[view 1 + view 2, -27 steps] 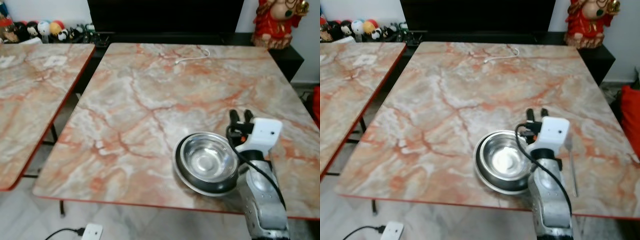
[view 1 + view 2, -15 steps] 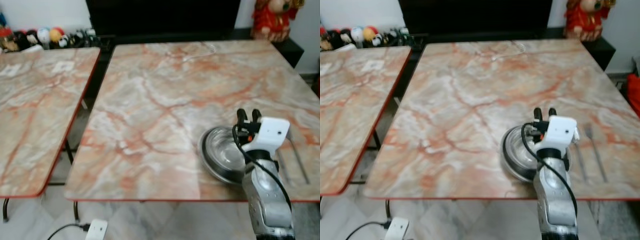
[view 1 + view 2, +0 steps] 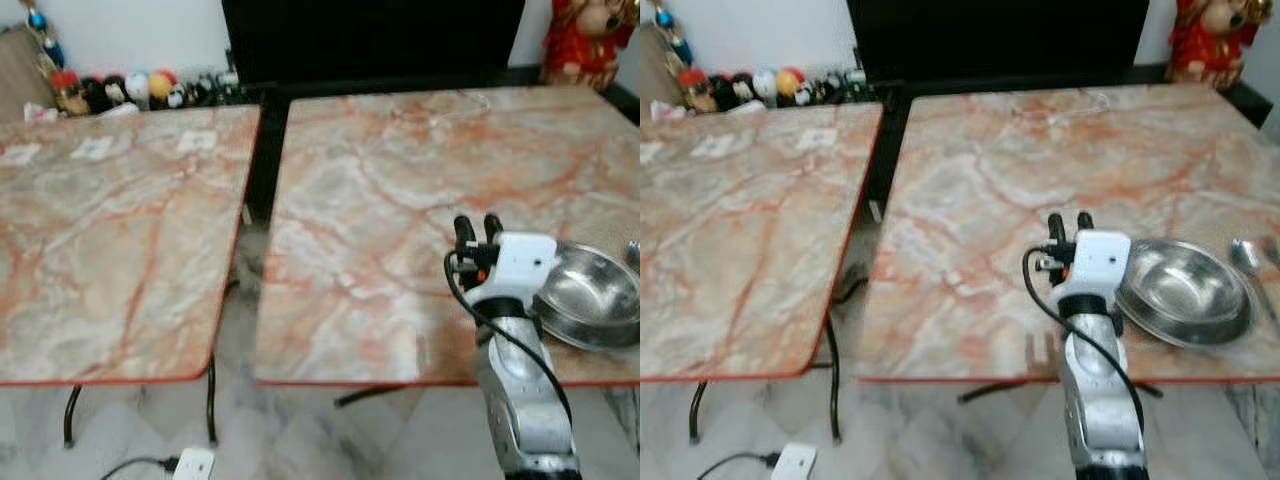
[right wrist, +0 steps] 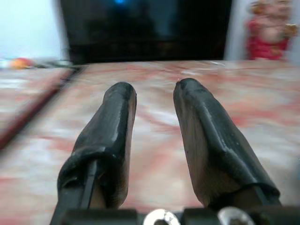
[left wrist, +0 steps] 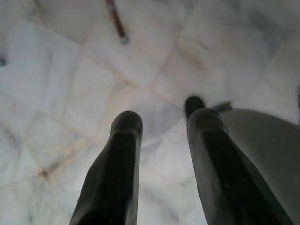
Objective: Setting the table
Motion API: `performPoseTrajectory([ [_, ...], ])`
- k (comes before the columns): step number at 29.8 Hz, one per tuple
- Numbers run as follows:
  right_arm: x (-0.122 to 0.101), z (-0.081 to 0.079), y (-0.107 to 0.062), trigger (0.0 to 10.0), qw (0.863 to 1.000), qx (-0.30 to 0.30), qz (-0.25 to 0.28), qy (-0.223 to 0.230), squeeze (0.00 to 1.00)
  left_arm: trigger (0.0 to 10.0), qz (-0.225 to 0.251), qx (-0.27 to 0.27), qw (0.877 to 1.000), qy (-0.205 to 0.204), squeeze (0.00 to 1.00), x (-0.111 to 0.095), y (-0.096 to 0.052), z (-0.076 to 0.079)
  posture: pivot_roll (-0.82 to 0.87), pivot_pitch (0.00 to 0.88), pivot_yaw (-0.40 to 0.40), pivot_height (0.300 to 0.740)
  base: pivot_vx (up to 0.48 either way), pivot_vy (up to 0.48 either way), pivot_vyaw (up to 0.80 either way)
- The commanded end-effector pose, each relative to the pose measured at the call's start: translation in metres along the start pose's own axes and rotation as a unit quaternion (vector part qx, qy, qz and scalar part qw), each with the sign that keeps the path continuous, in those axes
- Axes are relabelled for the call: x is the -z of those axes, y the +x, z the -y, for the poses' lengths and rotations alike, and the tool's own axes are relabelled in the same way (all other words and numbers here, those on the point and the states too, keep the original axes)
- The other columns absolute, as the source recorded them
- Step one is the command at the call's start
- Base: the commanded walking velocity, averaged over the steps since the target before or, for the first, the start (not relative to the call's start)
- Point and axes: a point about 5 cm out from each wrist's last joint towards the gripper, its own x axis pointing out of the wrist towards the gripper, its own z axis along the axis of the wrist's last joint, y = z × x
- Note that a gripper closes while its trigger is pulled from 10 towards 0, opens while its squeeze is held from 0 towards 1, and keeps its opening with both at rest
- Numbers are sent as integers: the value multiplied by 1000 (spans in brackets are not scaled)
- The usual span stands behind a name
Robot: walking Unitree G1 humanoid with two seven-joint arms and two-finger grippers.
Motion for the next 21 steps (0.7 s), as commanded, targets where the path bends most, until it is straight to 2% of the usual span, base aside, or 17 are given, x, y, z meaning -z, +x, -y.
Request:
performPoseTrajectory([
  [1, -4, 1, 1, 10000, 1000, -4, 11, -9, 0, 10000, -7, 1, 1000, 4, 0, 4, -1, 1, -121, 58, 45, 740, 0, 480, 800],
  [3, -4, 0, 2, 10000, 1000, -4, 10, -9, 0, 10000, -6, 1, 1000, 4, 0, 4, 0, 1, -116, 69, 43, 740, 0, 480, 644],
  [21, -5, -2, 9, 10000, 1000, 0, 9, 4, 0, 10000, -2, -5, 1000, -7, 0, 0, 0, 1, -100, 99, 37, 740, 0, 480, 0],
])
